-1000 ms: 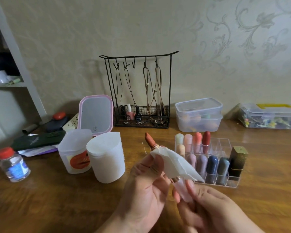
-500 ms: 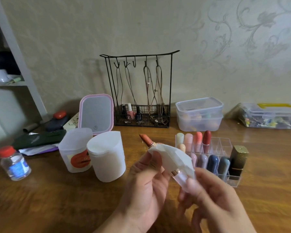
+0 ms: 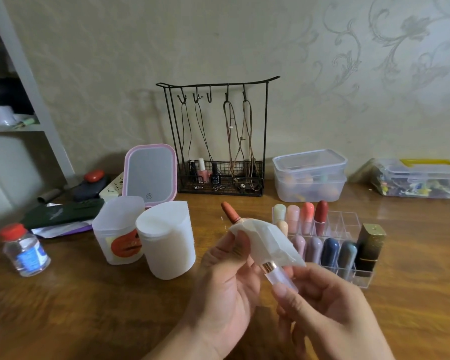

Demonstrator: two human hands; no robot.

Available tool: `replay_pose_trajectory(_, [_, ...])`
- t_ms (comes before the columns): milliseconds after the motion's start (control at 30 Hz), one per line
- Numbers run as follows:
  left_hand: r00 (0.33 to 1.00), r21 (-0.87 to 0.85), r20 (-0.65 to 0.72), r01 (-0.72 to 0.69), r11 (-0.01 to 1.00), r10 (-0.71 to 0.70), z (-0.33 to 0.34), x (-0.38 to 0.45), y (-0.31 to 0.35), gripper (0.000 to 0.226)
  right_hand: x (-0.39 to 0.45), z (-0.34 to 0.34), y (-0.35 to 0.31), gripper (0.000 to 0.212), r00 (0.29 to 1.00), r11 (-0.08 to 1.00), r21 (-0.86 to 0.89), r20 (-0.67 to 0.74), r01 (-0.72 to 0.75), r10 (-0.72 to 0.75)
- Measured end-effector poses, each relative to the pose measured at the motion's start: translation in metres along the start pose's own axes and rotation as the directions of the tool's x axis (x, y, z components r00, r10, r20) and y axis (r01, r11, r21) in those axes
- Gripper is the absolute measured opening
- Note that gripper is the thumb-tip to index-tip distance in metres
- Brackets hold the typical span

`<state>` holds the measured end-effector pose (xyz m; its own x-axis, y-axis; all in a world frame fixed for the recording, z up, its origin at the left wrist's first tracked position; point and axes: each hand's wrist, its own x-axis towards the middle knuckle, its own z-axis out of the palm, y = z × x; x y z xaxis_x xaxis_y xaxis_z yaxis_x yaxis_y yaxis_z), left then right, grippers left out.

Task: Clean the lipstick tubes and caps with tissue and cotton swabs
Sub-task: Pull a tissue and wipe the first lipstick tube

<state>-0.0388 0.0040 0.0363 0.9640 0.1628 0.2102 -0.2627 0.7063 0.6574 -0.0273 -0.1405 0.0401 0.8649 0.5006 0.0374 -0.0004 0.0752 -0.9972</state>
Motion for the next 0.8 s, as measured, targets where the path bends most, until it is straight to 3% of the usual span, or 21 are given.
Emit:
replay_pose_trajectory(67, [0.999,-0.026,0.04,0.013,1.0,-0.012,0.0,-0.002,0.001,0.04,-0.002,0.001,-0.003,0.049,0.986,0.97,0.208,0.13,-0.126,0.1])
replay_pose_trajectory(133, [0.996,-0.031,0.074,0.055,0.998,-0.053,0.0,-0.003,0.002,0.039,-0.005,0.004,-0.004,0.046,0.958,0.86,0.452,0.255,-0.236,0.129])
replay_pose_trajectory(200, [0.992,-0.06,0.11,0.061,0.996,-0.054,0.002,-0.002,0.001,0.036,-0.003,0.007,-0.005,0.056,0.959,0.809,0.526,0.24,-0.261,0.153])
replay_pose_trajectory(300, [0.999,-0.085,0.032,-0.005,0.996,0.008,0.003,0.0,0.001,0.036,0.0,0.005,-0.004,0.055,0.991,0.946,0.299,0.084,-0.123,0.102])
replay_pose_trajectory(367, [0.999,-0.056,-0.016,-0.034,0.998,0.033,0.0,0.002,0.001,0.034,-0.002,0.005,-0.004,0.063,0.999,0.995,0.087,-0.002,0.043,-0.043])
replay_pose_trajectory(433, [0.999,-0.022,-0.024,-0.036,0.999,0.036,-0.001,0.0,0.001,0.032,-0.004,0.004,-0.003,0.048,0.996,0.996,-0.051,-0.052,0.07,-0.072])
replay_pose_trajectory(500, [1.0,0.006,0.001,-0.028,1.0,0.028,-0.001,-0.001,0.001,0.038,-0.006,0.001,-0.006,0.042,0.997,0.998,0.018,0.056,-0.06,0.058])
replay_pose_trajectory(567, [1.0,0.029,0.028,-0.016,0.999,0.015,0.0,-0.002,0.001,0.041,-0.007,-0.002,-0.002,0.065,0.95,0.94,0.229,0.245,-0.253,0.195])
replay_pose_trajectory(633, [0.999,0.035,0.038,-0.013,0.999,0.012,0.002,-0.002,0.0,0.04,-0.002,-0.002,-0.002,0.066,0.919,0.9,0.291,0.323,-0.323,0.225])
replay_pose_trajectory(667, [0.999,0.031,0.041,-0.018,0.999,0.017,0.001,-0.002,0.0,0.04,0.001,-0.002,0.0,0.061,0.932,0.934,0.218,0.295,-0.282,0.212])
replay_pose_trajectory(733, [1.0,0.038,0.016,-0.016,0.999,0.016,0.001,-0.003,-0.001,0.04,0.002,-0.001,0.003,0.066,0.993,0.998,-0.056,0.111,-0.038,0.044])
replay_pose_trajectory(800, [1.0,0.045,0.013,-0.015,0.999,0.014,0.0,-0.003,-0.001,0.03,0.001,-0.001,0.004,0.075,0.999,0.992,-0.117,0.015,0.043,-0.042])
